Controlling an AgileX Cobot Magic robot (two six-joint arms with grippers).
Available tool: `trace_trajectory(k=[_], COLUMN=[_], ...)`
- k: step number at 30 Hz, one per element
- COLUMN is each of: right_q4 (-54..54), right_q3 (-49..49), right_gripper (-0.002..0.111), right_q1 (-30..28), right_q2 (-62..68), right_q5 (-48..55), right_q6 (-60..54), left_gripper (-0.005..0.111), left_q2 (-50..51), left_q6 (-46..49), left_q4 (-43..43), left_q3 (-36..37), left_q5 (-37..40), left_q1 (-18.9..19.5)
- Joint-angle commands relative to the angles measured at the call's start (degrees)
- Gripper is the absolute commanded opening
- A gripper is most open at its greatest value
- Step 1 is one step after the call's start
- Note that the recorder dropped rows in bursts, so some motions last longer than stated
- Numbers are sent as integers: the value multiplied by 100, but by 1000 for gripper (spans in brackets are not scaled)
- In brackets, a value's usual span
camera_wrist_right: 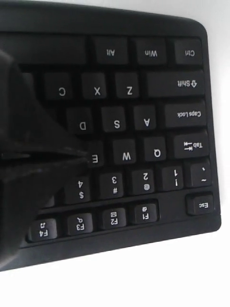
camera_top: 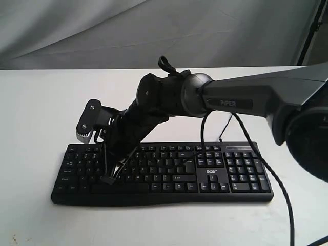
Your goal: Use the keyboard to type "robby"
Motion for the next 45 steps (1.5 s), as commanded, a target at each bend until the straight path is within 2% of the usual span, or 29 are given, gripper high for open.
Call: trace_trajectory(k=[1,11,19,25,30,45], right_q4=[97,-2,-475,-559,-459,-498], right_q3=[-32,-42,-7,577,1194,1225], right_gripper=[0,0,0,0,0,0], right_q1=[11,-15,-191,-424,-625,-827], right_q2=[142,-202,-374,-686,-848,-983], right_q5=[-98,93,388,346,-190,307], right_q6=[-123,-33,244,195,-98,-100], left_gripper=[0,0,0,0,0,0], left_q2=[-20,-20,-20,-20,-20,-20], left_q6=[-16,-16,-16,-16,-16,-16], left_q4=[27,27,27,27,27,27], left_q3=[25,25,25,25,25,25], left_q5=[-31,-31,-31,-31,-31,-31], left_q1=[-36,-36,-36,-36,-36,-36])
